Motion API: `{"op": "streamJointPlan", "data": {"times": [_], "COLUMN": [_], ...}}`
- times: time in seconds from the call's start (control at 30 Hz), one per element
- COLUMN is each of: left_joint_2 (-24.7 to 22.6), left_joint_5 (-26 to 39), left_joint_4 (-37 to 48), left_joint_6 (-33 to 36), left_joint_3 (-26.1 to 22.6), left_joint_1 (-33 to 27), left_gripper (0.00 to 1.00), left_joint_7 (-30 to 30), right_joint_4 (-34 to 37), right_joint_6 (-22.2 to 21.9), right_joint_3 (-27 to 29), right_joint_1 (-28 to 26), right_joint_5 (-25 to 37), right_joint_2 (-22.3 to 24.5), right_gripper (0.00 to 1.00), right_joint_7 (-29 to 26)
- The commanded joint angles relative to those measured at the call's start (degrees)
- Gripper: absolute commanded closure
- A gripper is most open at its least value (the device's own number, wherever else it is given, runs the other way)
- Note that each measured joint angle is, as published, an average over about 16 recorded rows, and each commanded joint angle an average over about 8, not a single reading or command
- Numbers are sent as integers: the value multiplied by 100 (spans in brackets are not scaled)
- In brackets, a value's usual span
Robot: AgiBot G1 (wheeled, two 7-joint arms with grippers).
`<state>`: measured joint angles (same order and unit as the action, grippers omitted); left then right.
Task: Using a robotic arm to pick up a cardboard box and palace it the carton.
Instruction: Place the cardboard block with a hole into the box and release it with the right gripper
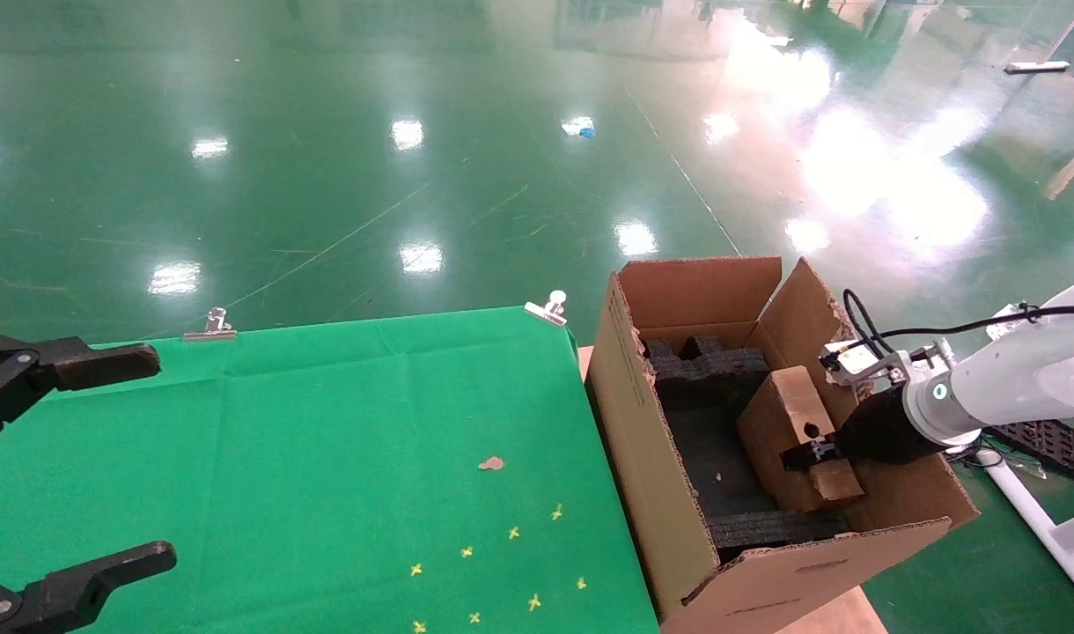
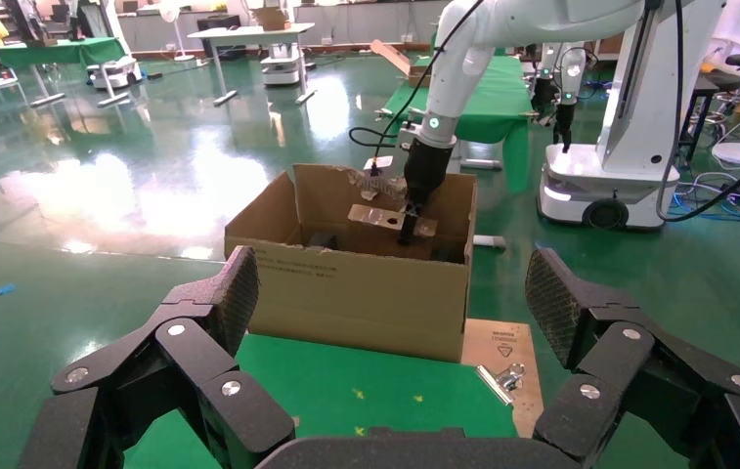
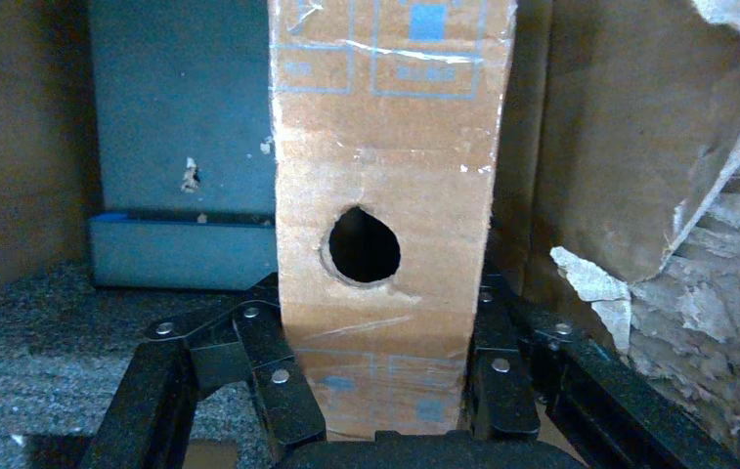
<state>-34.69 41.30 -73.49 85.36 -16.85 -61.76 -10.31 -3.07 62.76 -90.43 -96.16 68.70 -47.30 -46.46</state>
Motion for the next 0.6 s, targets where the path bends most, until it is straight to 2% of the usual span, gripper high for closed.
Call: {"op": "streamJointPlan", "data": {"times": [0.03,0.6], "left_joint_2": [0,3], "left_joint_5": [0,-4], "left_joint_4": [0,0], "left_joint_6": [0,-3], "left_joint_3": [-1,-6], "left_joint_1": [0,-1], "left_gripper": [0,0], "left_joint_7": [0,3], "right_joint_4": [49,224], "right_joint_6": [29,181], "right_joint_3": [-9,-83], "right_joint_1": [-38,-197], "right_joint_5": [15,122], "right_joint_2": [-21,-128], "right_gripper": [0,0], "right_joint_7": [27,29]}}
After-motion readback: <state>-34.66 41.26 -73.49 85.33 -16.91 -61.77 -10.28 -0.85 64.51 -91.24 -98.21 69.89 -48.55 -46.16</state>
